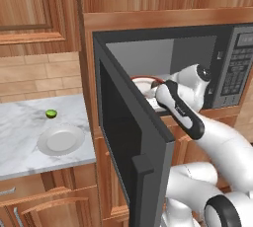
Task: Pick the potato from the counter and place it in the microwave.
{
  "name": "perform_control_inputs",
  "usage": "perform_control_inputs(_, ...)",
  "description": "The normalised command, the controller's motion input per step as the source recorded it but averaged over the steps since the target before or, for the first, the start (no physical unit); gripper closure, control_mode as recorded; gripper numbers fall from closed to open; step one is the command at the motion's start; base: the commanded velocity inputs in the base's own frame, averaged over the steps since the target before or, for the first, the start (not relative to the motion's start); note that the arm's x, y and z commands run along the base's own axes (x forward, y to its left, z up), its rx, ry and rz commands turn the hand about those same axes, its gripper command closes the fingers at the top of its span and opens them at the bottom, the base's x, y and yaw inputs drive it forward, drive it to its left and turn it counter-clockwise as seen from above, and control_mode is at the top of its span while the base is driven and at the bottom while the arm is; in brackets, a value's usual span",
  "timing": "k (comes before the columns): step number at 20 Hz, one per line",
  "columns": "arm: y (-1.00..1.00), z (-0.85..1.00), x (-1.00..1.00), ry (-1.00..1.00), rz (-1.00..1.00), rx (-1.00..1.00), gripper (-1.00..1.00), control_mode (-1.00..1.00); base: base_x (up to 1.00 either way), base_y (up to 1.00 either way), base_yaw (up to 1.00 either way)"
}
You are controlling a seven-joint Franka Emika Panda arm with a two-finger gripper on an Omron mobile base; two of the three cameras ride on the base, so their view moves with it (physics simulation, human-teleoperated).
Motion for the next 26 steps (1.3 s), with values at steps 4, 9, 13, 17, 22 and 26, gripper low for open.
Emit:
perform_control_inputs(4,-0.01,0.00,1.00,-0.04,-0.03,0.13,1.00,-1.00,0.00,0.00,0.00)
perform_control_inputs(9,0.00,0.00,1.00,0.01,-0.03,0.04,1.00,-1.00,0.00,0.00,0.00)
perform_control_inputs(13,0.00,0.00,1.00,0.14,-0.03,0.00,1.00,-1.00,0.00,0.00,0.00)
perform_control_inputs(17,0.00,-0.39,0.95,0.11,0.00,0.00,1.00,-1.00,0.00,0.00,0.00)
perform_control_inputs(22,-0.03,-0.29,0.60,0.15,0.00,0.00,1.00,-1.00,0.00,0.00,0.00)
perform_control_inputs(26,-0.02,-0.51,0.00,0.14,0.00,-0.01,1.00,-1.00,0.00,0.00,0.00)
